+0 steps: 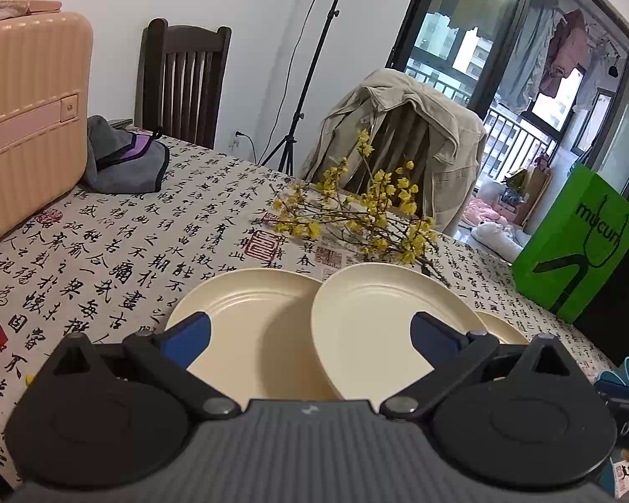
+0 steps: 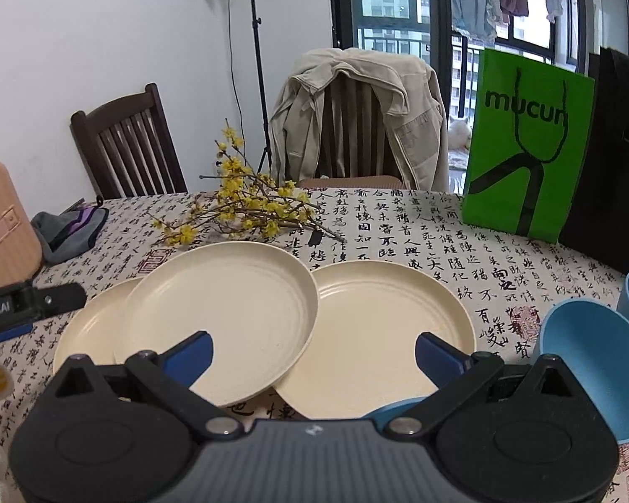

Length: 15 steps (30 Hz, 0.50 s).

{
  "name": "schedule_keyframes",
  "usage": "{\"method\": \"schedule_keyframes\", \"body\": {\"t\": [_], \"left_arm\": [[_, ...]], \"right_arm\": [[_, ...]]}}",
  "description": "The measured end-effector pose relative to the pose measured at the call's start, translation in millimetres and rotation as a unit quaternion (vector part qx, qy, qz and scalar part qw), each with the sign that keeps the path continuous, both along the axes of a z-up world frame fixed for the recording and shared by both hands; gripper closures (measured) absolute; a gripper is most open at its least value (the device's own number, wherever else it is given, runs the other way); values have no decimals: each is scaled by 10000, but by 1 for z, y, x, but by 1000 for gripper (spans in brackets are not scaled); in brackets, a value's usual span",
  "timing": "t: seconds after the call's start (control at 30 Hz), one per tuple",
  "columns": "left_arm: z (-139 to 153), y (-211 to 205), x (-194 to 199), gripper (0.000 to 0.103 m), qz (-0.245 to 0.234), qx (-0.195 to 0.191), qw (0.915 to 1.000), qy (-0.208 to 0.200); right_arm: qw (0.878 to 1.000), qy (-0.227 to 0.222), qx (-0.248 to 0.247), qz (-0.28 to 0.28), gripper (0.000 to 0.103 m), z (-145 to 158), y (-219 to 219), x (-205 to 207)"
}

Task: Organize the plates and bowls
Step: 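Lower both open grippers onto the rim of one cream plate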

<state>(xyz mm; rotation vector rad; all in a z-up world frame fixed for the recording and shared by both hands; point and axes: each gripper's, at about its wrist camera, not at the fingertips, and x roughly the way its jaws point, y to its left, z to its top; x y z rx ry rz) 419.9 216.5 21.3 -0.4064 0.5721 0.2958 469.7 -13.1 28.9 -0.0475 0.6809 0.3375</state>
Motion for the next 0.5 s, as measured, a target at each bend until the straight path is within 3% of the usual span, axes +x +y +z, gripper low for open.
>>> {"method": "schedule_keyframes", "body": {"t": [0.5], "left_arm": [[-23, 2, 17, 0, -73, -97, 9999, 109]], "right_arm": [[9997, 203, -96, -69, 11, -11, 14, 33]]}}
